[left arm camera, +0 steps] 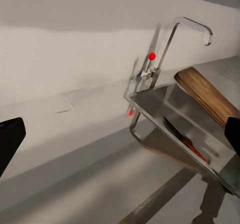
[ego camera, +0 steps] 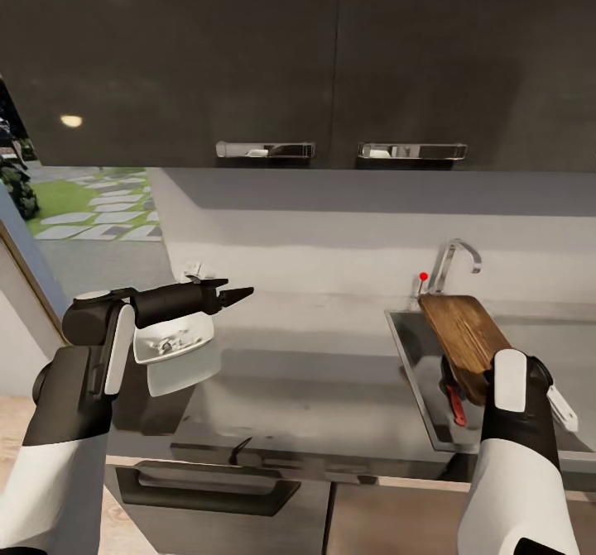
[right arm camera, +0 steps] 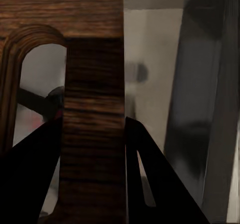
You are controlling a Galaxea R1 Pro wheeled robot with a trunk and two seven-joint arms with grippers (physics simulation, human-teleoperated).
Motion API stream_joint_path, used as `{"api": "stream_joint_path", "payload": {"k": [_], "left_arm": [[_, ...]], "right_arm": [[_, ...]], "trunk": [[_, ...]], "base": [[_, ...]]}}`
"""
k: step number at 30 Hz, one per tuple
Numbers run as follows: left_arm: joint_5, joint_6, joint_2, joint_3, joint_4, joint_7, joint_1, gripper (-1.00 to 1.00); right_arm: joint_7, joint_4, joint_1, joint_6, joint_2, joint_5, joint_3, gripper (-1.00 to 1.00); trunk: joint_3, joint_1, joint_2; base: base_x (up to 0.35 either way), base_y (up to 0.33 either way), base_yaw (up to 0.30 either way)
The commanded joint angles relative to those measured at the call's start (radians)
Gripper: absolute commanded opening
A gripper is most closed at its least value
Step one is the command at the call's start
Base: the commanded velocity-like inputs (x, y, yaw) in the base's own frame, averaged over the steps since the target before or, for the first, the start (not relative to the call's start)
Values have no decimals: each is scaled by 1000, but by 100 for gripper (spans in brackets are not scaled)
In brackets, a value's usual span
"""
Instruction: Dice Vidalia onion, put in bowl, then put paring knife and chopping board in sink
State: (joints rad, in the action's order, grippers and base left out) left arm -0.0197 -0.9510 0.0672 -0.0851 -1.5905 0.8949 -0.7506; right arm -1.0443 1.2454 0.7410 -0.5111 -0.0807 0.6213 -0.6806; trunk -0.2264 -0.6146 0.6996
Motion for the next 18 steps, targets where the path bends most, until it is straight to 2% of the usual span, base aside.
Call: {"api": "stream_joint_path", "payload": {"k": [1, 6, 18], "left_arm": [[-2, -8, 0, -1, 0, 2, -1, 100], [-2, -8, -1, -1, 0, 2, -1, 100], [-2, -7, -1, -1, 0, 2, -1, 100]], "right_arm": [[-13, 2, 1, -5, -1, 9, -1, -100], [-44, 0, 1, 19, -1, 18, 1, -100], [-51, -20, 1, 44, -1, 21, 1, -100]], "trunk": [[-2, 0, 1], [-2, 0, 1], [-2, 0, 1]], "base": [[0, 0, 0], [0, 0, 0], [1, 0, 0]]}}
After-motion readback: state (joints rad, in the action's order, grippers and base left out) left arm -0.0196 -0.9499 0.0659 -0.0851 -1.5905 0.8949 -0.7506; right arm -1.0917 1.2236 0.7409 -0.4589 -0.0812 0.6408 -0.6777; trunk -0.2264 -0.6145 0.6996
